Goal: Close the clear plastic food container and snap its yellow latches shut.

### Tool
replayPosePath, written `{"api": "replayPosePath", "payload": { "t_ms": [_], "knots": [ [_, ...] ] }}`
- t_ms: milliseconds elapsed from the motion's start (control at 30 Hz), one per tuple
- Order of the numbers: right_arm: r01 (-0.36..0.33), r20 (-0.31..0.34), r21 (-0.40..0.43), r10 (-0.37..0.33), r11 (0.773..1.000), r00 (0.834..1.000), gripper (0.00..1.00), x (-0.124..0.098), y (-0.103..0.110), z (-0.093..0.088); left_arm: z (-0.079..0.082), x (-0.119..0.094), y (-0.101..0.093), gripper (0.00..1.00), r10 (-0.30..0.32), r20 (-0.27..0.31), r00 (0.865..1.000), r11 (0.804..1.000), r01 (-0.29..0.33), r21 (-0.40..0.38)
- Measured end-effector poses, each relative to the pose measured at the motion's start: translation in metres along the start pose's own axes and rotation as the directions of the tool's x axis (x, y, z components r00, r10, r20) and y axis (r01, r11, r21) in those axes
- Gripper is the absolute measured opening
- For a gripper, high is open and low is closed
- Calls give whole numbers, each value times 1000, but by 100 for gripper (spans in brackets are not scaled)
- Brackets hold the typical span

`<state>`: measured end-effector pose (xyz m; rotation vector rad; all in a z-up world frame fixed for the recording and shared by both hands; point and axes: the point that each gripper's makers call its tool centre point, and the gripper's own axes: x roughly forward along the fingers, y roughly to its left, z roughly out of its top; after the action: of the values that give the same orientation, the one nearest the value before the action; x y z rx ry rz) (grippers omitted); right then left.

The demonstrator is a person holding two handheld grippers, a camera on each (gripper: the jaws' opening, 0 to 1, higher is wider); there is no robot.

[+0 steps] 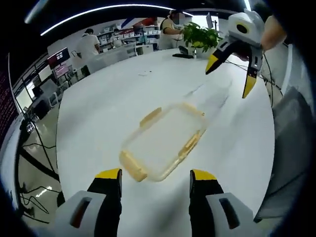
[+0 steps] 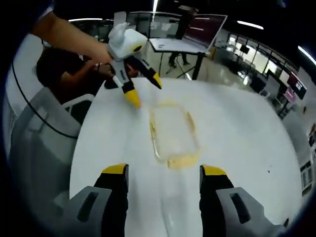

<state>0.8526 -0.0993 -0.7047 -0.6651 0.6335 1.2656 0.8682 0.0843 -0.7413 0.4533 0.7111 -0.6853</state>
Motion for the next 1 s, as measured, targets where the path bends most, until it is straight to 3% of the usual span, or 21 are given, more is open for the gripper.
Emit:
{"api": "replayPosePath", "payload": {
  "t_ms": [200, 333, 467, 533, 600, 767, 1000],
  "knots": [
    [-21, 1, -20, 21, 1000, 1000, 55, 10, -1, 6, -1, 2, 8, 50, -10, -17, 1000, 999, 11, 34],
    [-42, -9, -39, 42, 998, 999, 55, 17, -2, 6, -2, 5, 8, 51, -50, -36, 998, 996, 52, 77],
    [-70, -36, -79, 68, 994, 997, 55, 23, -5, 5, -8, 8, 9, 52, -101, -98, 990, 981, 115, 154],
    [-82, -51, -90, 77, 993, 996, 56, 27, -7, 4, -8, 11, 15, 53, -96, -117, 989, 972, 118, 203],
    [-90, -59, -89, 85, 992, 995, 56, 31, -11, 3, -9, 13, 18, 53, -111, -123, 986, 975, 132, 178],
    [-103, -73, -78, 97, 992, 993, 55, 39, -16, 0, -6, 18, 26, 54, -128, -131, 983, 967, 153, 203],
    [-135, -105, -82, 126, 987, 986, 56, 50, -17, -6, -8, 26, 31, 53, -193, -156, 969, 940, 228, 253]
  ]
}}
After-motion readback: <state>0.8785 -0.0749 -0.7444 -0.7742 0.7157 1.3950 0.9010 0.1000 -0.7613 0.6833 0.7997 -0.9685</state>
